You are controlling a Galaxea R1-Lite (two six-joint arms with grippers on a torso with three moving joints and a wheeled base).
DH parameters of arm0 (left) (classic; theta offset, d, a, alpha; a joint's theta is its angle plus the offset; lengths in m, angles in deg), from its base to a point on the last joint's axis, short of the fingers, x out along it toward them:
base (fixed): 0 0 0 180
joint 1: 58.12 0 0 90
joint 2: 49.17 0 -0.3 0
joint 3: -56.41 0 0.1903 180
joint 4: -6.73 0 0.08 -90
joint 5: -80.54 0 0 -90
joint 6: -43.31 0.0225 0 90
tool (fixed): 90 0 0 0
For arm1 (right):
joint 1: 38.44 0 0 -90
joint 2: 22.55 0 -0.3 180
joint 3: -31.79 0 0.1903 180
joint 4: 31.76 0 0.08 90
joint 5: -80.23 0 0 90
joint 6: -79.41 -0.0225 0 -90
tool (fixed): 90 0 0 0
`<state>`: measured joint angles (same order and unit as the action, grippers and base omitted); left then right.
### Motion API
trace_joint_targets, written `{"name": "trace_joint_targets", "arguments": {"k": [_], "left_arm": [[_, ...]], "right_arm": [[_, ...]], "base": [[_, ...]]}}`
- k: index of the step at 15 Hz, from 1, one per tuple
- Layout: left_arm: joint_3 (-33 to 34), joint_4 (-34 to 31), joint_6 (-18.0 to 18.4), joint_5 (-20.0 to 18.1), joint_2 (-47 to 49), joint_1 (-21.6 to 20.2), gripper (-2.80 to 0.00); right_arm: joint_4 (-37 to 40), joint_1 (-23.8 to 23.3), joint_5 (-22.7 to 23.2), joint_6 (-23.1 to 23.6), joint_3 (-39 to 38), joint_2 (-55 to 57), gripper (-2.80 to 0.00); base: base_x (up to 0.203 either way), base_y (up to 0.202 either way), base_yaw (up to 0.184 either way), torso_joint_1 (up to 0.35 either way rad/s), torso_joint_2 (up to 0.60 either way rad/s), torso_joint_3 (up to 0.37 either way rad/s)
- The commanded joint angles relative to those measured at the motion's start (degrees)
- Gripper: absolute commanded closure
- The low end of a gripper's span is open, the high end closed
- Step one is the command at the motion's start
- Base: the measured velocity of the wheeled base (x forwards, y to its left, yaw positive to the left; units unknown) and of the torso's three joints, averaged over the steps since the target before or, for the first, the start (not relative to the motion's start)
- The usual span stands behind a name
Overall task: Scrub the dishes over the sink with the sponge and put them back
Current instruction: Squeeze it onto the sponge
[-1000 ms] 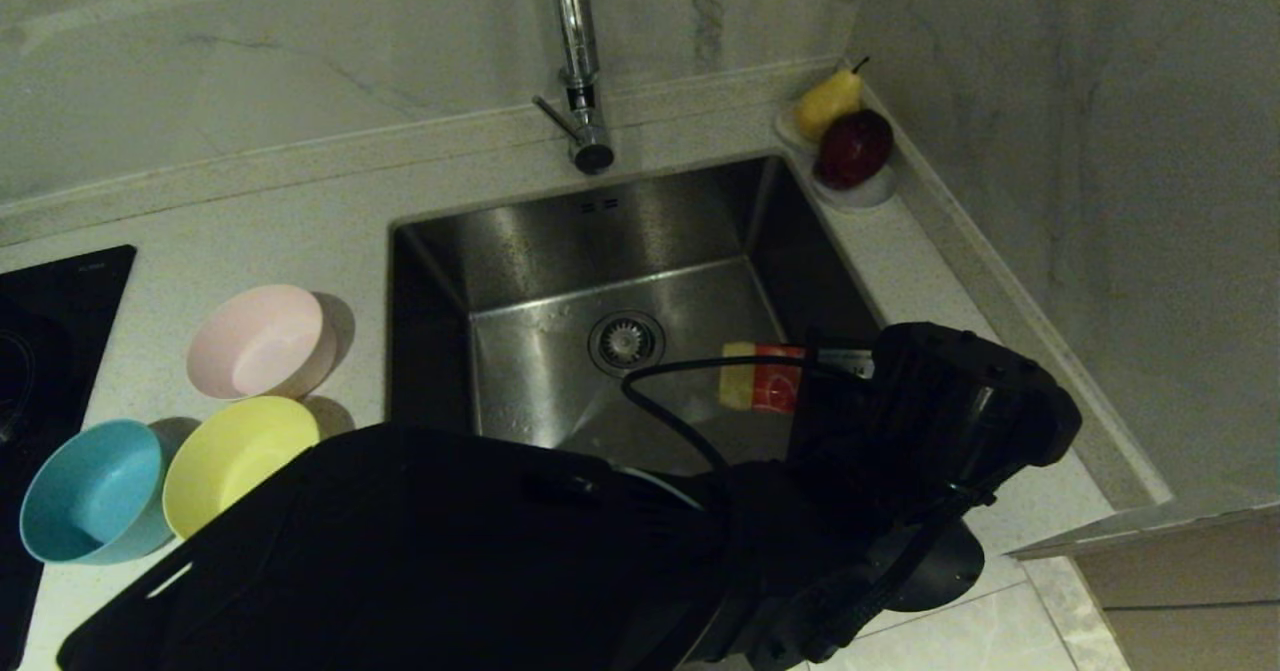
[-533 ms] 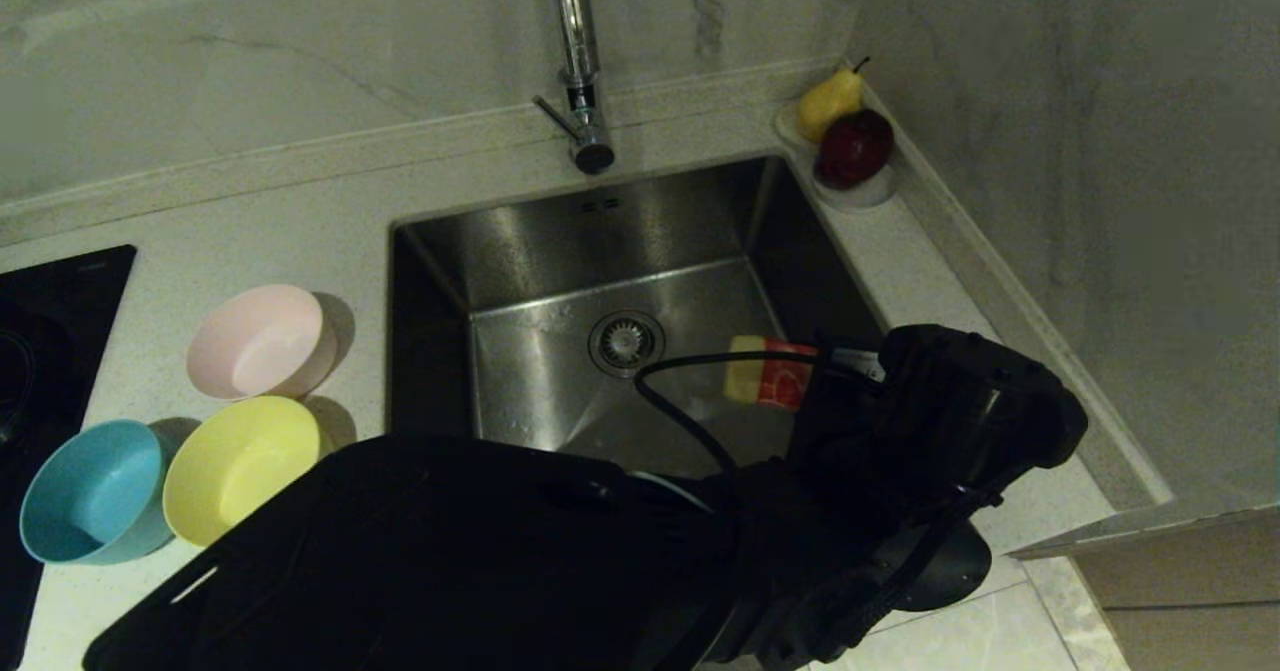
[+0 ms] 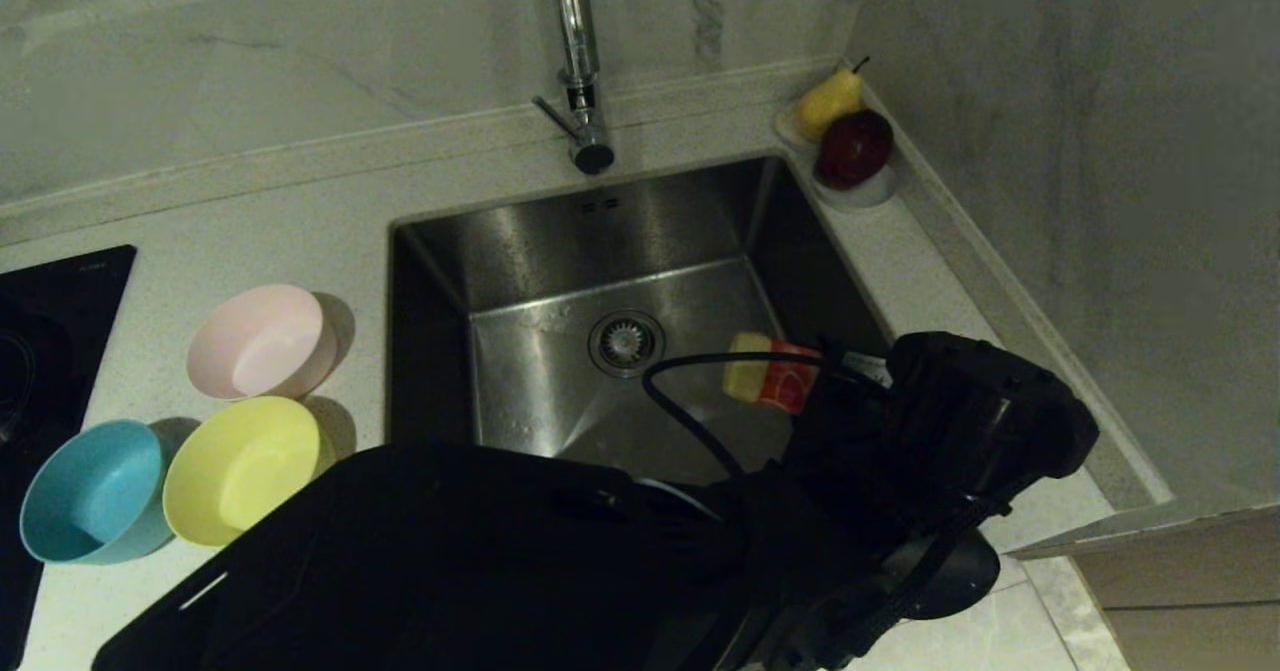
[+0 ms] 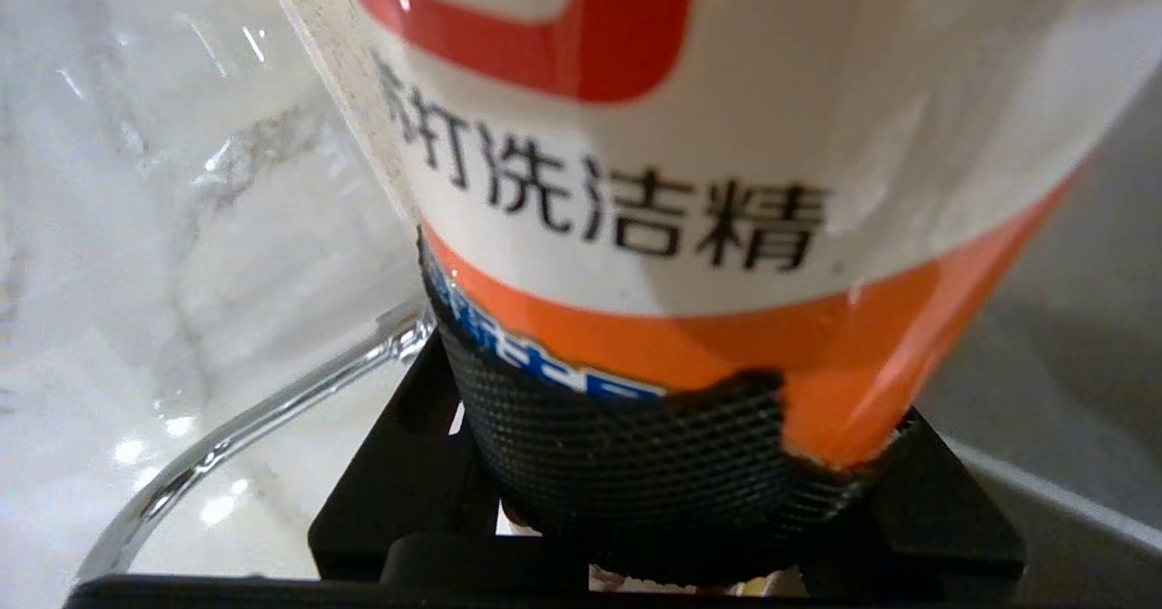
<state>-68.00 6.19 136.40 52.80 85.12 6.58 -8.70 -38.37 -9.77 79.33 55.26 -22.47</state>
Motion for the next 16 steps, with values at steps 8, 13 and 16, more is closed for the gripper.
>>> {"name": "trace_joint_targets", "arguments": {"k": [8, 13, 16], "left_arm": [[-1.43, 0.30, 1.13, 4.18, 2.20, -0.01, 0.00], [-1.65, 1.07, 1.12, 4.18, 2.51, 0.24, 0.00], [-1.69, 3.67, 1.12, 4.18, 3.35, 0.86, 0.00]], "right_arm": [[0.04, 0.01, 0.00, -0.01, -0.01, 0.01, 0.00], [0.00, 0.01, 0.00, -0.01, -0.01, 0.01, 0.00], [-0.04, 0.01, 0.00, -0.01, -0.01, 0.01, 0.00]], "base": [[0.000, 0.000, 0.000, 0.000, 0.00, 0.000], [0.000, 0.000, 0.000, 0.000, 0.00, 0.000], [0.000, 0.000, 0.000, 0.000, 0.00, 0.000]]}}
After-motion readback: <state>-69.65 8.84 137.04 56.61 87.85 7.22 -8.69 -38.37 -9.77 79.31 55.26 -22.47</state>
